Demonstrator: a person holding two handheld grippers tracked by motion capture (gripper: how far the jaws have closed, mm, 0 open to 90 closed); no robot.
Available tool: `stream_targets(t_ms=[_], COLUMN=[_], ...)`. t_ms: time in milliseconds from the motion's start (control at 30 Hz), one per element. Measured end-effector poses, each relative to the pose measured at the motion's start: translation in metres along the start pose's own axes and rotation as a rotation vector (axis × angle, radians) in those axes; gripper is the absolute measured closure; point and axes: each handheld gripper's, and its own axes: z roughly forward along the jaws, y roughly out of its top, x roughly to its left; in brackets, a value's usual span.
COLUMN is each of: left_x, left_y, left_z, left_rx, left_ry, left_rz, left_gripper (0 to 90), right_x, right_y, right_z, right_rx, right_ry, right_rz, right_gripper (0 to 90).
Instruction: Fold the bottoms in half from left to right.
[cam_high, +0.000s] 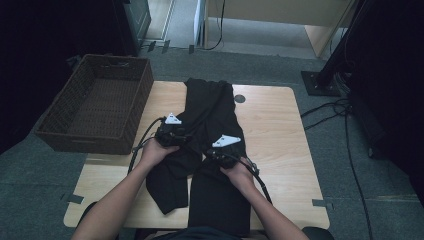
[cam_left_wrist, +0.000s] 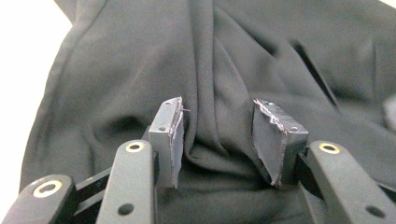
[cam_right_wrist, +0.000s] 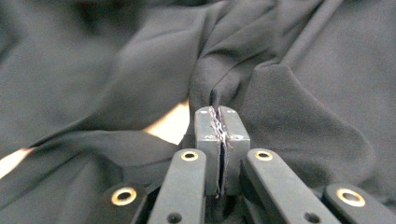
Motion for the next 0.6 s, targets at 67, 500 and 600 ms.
stream_targets(t_ms=[67,500,600], left_x=[-0.002,0.003,0.003], left_y=[0.000,-0.010,-0.012], left_z=[-0.004,-0.033,-0.033], left_rx=[-0.009,-0.026,-0.024], left_ry=[-0.003,0.022,0.018], left_rz=[0.001,-0.030,-0.037], left_gripper=[53.7,51.6,51.5], right_x=[0.018,0.054,0.056], right_y=[-0.006,-0.031,-0.031], right_z=[-0.006,-0.027,-0.026], right_rx=[0.010,0.007,0.002], right_ry=[0.041,0.157,0.171], right_rz=[-0.039,-0.060,-0.052], right_gripper=[89.0,88.9,89.0])
